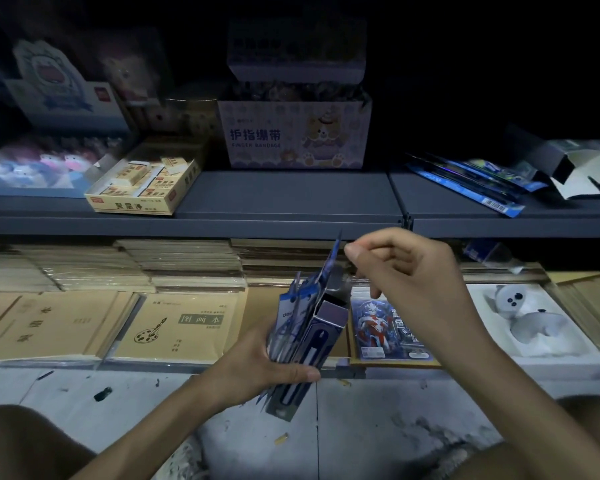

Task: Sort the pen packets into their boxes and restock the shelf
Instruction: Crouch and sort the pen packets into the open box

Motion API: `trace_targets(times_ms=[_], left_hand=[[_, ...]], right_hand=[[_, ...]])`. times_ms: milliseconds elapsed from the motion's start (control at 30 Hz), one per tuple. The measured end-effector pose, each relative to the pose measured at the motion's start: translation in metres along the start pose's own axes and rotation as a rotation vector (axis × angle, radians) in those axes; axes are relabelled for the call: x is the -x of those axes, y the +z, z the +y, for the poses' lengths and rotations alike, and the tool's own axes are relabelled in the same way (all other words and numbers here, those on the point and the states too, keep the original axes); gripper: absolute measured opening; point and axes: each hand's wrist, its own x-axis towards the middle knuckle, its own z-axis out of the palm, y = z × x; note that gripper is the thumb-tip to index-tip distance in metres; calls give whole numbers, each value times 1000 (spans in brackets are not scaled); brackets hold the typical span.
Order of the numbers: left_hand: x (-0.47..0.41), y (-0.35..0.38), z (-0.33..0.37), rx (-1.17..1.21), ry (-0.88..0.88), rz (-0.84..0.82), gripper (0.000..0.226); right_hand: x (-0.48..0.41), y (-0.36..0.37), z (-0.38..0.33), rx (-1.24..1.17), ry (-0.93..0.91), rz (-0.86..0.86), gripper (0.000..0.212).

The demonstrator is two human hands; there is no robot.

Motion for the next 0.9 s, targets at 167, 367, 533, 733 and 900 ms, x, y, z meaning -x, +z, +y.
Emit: trace_targets(times_ms=[167, 367, 533, 733, 900], left_hand=[[-1, 3, -4, -9, 42, -49, 68], [-3, -2, -3, -8, 41, -23, 72], [-3, -5, -1, 13, 43, 9, 77], [0, -10, -6, 19, -31, 13, 56], [1, -10, -8, 59, -17, 45, 66]], right_hand=[[-6, 10, 6, 209, 24, -13, 23], [-8, 11, 0, 116, 12, 45, 28], [-15, 0, -16, -174, 31, 172, 16], [-26, -29, -19, -526, 42, 267, 15], [-20, -41, -19, -657, 124, 221, 21]])
